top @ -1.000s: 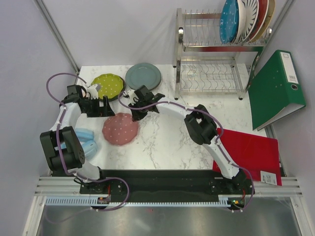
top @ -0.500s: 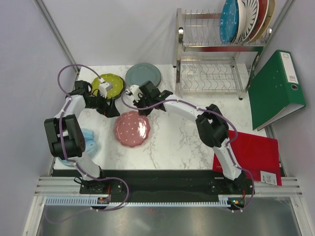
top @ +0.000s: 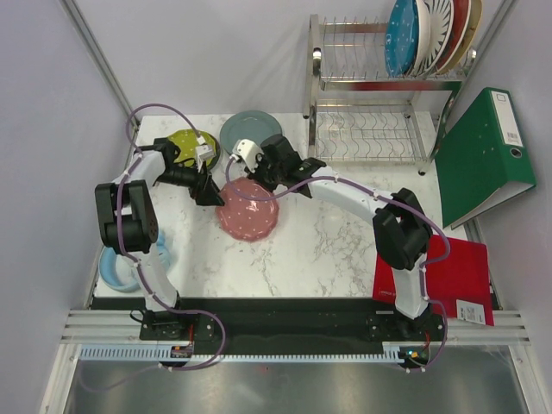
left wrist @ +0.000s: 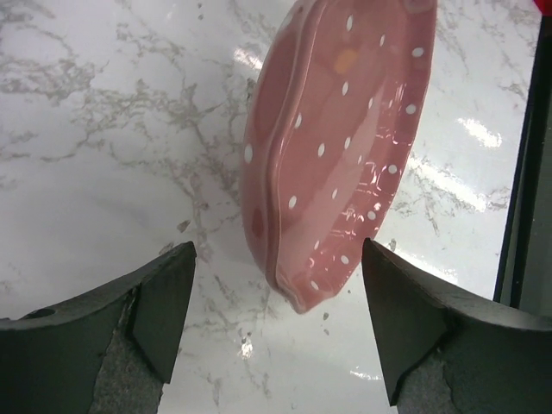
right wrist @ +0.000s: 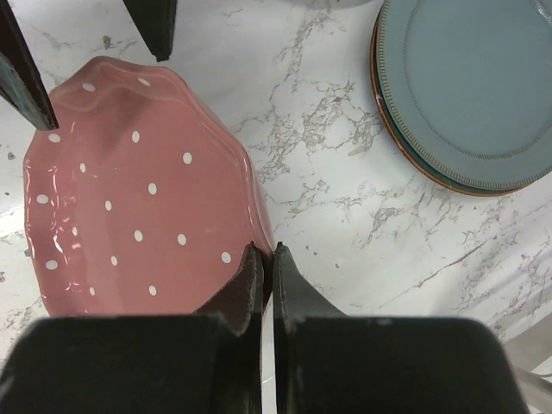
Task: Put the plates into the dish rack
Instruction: Pick up the plate at the center of the board.
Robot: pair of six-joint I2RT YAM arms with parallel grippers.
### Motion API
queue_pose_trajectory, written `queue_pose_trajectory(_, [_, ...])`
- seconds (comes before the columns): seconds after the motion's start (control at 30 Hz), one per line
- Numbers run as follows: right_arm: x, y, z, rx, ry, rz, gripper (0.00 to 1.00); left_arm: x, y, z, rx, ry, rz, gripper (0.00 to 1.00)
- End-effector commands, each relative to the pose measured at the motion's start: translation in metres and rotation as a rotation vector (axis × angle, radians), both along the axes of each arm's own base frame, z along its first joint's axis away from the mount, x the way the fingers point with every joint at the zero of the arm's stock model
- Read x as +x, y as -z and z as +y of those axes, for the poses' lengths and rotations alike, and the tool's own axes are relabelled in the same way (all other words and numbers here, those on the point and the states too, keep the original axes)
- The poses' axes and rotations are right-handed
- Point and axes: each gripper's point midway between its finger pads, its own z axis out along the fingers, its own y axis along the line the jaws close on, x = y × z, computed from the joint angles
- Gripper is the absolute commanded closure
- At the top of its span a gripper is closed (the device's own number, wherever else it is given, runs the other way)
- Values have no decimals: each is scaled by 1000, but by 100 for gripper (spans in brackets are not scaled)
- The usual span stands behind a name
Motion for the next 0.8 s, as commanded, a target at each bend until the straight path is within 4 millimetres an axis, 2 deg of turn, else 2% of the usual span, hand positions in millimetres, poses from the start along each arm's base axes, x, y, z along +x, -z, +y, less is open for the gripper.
queue_pose_trajectory(0.0, [-1, -66, 10, 106, -75, -155, 100, 0, -17, -27, -99, 114, -74, 17])
queue_pose_trajectory(0.17, [-3, -76, 6, 101, -94, -199, 100, -12, -6, -41, -103, 208, -65, 24])
queue_pose_trajectory(0.2, [-3, -78, 6, 99, -96, -208, 100, -17, -8, -50, -103, 243, -51, 29])
queue_pose_trajectory(0.23, [-2, -80, 5, 96, -97, -217, 100, -19, -7, -51, -103, 252, -33, 34])
queue_pose_trajectory(0.27, [-2, -80, 5, 92, -97, -221, 100, -15, -7, -51, -106, 265, -48, 41])
queue_pose_trajectory(0.3, [-2, -80, 4, 89, -99, -223, 100, -14, -7, -52, -108, 275, -45, 62])
queue_pose_trajectory(0.33, [-2, -80, 4, 88, -99, -226, 100, -19, -8, -51, -113, 280, -14, 75])
queue_pose_trajectory(0.4, [-2, -77, 2, 83, -87, -216, 100, -15, -10, -51, -112, 290, -20, 97])
queue_pose_trajectory(0.47, [-1, -68, -1, 66, -60, -179, 99, -14, -11, -50, -108, 293, -22, 98])
queue_pose_trajectory(0.5, [1, -65, -10, 41, -27, -140, 80, -14, -14, -50, -102, 293, -29, 98])
queue_pose_trajectory(0.57, [-3, -55, -19, 55, -21, -29, 58, -14, -16, -48, -90, 297, -41, 98])
queue_pose_trajectory(0.6, [3, -51, -42, 50, 1, 53, 48, -15, -16, -47, -75, 302, -45, 98])
queue_pose_trajectory(0.63, [-12, -52, -39, 118, -90, 161, 46, -15, -22, -46, -68, 305, -64, 98])
queue_pose_trajectory(0.67, [-12, -56, -47, 155, -106, 223, 44, -14, -23, -45, -60, 306, -80, 98])
queue_pose_trajectory(0.7, [-14, -44, -68, 164, -92, 347, 41, -14, -26, -45, -51, 305, -94, 98])
queue_pose_trajectory(0.73, [-24, -45, -70, 199, -141, 423, 41, -13, -30, -44, -45, 304, -111, 98])
queue_pose_trajectory(0.77, [-25, -48, -74, 210, -159, 453, 39, -12, -32, -44, -44, 297, -110, 98])
